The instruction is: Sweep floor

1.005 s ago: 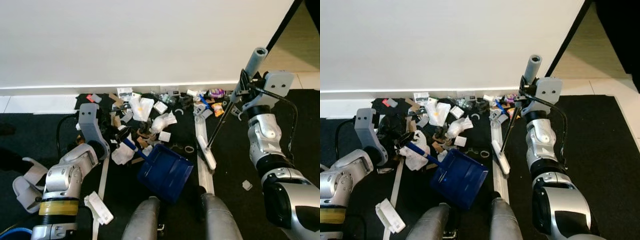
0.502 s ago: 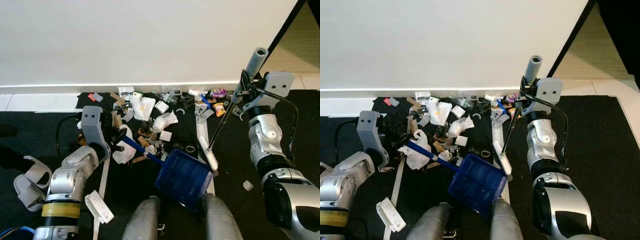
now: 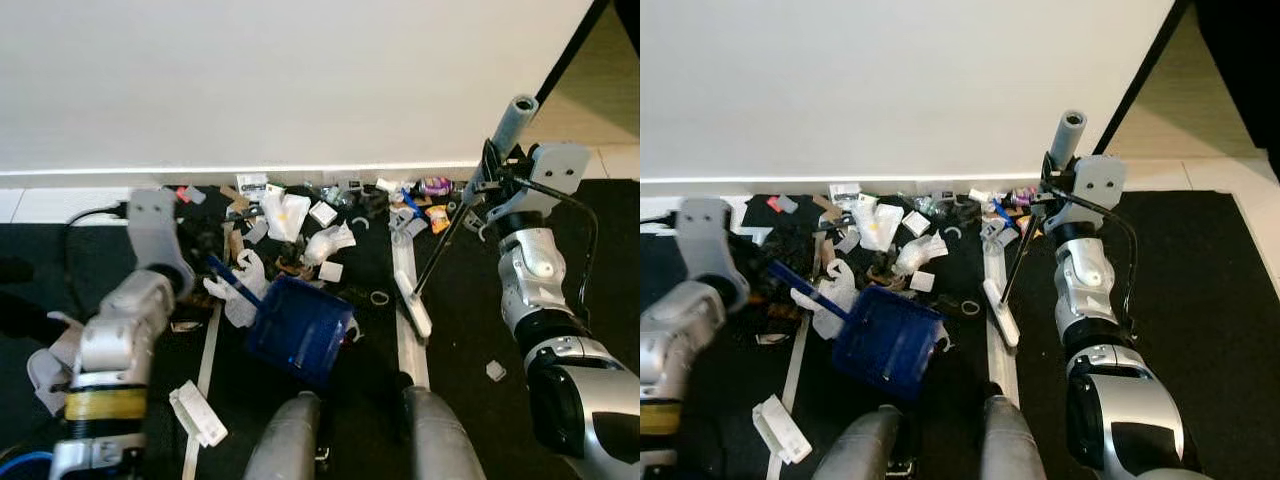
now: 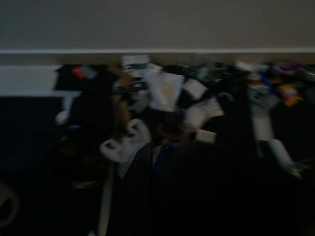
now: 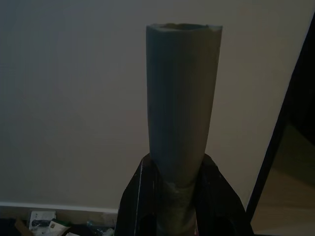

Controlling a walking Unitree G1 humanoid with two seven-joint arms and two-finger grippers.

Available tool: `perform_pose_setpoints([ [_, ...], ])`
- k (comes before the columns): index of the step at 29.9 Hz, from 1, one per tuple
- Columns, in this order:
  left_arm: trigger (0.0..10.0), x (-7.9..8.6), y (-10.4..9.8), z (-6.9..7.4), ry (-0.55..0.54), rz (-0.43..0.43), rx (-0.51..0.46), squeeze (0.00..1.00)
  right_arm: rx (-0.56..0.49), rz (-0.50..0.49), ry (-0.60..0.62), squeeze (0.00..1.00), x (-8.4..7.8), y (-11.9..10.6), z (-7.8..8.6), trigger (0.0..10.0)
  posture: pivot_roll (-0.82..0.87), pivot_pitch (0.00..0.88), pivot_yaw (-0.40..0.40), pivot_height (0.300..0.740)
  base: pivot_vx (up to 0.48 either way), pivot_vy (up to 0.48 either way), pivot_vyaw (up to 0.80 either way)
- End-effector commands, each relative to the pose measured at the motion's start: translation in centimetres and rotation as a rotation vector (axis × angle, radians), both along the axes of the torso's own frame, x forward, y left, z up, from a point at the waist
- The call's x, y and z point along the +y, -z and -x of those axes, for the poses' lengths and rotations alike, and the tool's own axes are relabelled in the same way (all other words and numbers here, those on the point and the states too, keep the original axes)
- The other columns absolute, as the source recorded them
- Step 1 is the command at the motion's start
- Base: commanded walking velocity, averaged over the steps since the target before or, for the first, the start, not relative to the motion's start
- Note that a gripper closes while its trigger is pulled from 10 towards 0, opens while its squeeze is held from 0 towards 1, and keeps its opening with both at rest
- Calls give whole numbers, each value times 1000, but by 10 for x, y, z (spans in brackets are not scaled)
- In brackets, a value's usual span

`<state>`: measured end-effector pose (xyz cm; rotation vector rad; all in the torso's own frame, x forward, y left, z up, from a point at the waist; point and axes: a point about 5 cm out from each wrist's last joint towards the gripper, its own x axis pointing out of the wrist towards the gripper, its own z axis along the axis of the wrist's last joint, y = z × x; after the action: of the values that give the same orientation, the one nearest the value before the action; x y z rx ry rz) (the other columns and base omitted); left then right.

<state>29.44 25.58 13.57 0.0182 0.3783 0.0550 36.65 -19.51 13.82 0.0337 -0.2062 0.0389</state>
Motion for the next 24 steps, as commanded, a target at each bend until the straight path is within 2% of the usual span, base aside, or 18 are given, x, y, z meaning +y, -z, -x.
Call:
perform_pose_setpoints([
  [1, 10000, 23, -2, 4, -130, -93, 39, 0, -30, 11, 17, 0, -5, -2, 3, 10000, 51, 214, 50, 740, 0, 0, 0],
  [6, 10000, 28, -6, 4, -184, -146, 6, 0, -23, 42, 0, 0, -2, 1, 4, 10000, 52, 213, 47, 740, 0, 0, 0],
  [8, 10000, 28, -6, 7, -249, -151, -2, 0, -22, 37, -5, 0, 0, 2, 5, 10000, 48, 211, 47, 740, 0, 0, 0],
  [9, 10000, 28, -6, 7, -249, -151, -2, 0, -22, 37, -5, 0, 0, 2, 5, 10000, 48, 211, 47, 740, 0, 0, 0],
  [12, 10000, 32, -4, 13, -361, -155, 23, 0, -21, 37, -7, 0, -1, 3, 5, 10000, 47, 209, 47, 740, 0, 0, 0],
  [14, 10000, 42, -7, 17, -430, -160, 27, 0, -18, 43, -5, 0, -3, 3, 6, 10000, 48, 204, 46, 740, 0, 0, 0],
  [15, 10000, 42, -7, 17, -430, -160, 27, 0, -18, 43, -5, 0, -3, 3, 6, 10000, 48, 204, 46, 740, 0, 0, 0],
  [17, 10000, 55, -12, 20, -489, -171, 19, 0, -13, 69, -3, 0, -6, 4, 6, 10000, 51, 202, 44, 740, 0, 0, 0],
  [18, 10000, 67, -16, 22, -549, -176, 11, 0, 3, 98, -1, 0, -9, 7, 7, 10000, 54, 200, 43, 740, 0, 0, 0],
  [24, 10000, 74, -9, 21, -586, -205, 31, 0, 15, 96, 4, 0, -10, 9, 8, 10000, 52, 196, 49, 740, 0, 0, 0],
])
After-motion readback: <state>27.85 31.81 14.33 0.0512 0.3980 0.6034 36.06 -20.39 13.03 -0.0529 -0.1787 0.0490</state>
